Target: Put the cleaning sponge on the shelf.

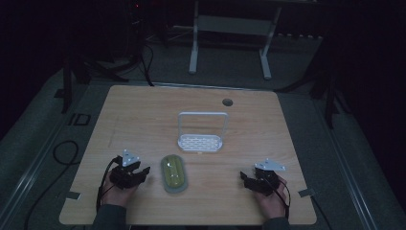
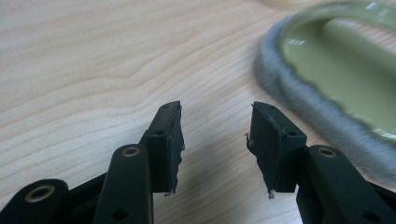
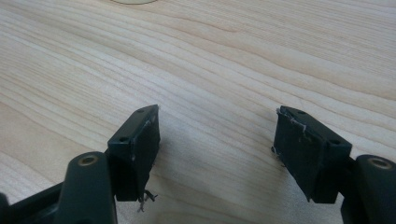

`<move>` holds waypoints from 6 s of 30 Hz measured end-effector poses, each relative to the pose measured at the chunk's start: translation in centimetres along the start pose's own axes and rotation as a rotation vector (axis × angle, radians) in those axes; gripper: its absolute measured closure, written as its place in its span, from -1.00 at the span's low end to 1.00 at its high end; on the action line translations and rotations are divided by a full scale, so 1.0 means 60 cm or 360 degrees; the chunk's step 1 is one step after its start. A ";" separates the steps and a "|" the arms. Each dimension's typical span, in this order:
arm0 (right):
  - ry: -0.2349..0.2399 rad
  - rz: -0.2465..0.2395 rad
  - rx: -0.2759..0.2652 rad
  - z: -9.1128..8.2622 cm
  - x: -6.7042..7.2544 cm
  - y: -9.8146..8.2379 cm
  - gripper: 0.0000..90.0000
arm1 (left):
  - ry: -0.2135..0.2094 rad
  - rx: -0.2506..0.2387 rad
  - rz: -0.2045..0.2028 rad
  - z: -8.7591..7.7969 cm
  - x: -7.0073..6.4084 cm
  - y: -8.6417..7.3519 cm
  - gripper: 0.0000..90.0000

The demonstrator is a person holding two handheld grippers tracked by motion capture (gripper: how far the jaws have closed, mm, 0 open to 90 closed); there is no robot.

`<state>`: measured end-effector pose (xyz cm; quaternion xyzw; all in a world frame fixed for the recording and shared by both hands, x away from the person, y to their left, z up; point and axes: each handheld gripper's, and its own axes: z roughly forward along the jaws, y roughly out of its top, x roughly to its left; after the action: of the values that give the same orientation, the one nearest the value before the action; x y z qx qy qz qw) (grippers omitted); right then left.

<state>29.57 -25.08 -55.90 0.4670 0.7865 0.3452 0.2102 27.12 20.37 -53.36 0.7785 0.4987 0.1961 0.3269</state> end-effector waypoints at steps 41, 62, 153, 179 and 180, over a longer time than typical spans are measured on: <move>0.0000 0.0000 0.0000 0.000 0.000 0.000 -0.32 | -0.0311 0.0030 0.0164 -0.034 -0.066 0.075 1.00; 0.0000 0.0000 0.0001 0.000 0.000 0.000 -0.32 | -0.0386 0.0076 0.0276 -0.015 -0.116 0.102 1.00; 0.0000 0.0000 -0.0001 0.000 0.000 0.000 -0.32 | -0.0427 0.0379 0.0459 -0.018 -0.051 0.141 0.27; 0.0000 0.0002 -0.0001 0.000 0.000 0.000 -0.32 | -0.0421 0.0635 0.0493 0.009 -0.051 0.158 0.29; 0.0000 0.0002 -0.0001 0.000 0.000 0.000 -0.32 | -0.0426 0.0644 0.0497 0.010 -0.051 0.159 0.29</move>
<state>29.57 -25.07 -55.91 0.4674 0.7861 0.3457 0.2102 32.39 14.68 -46.97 0.9142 0.3543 0.0361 0.1936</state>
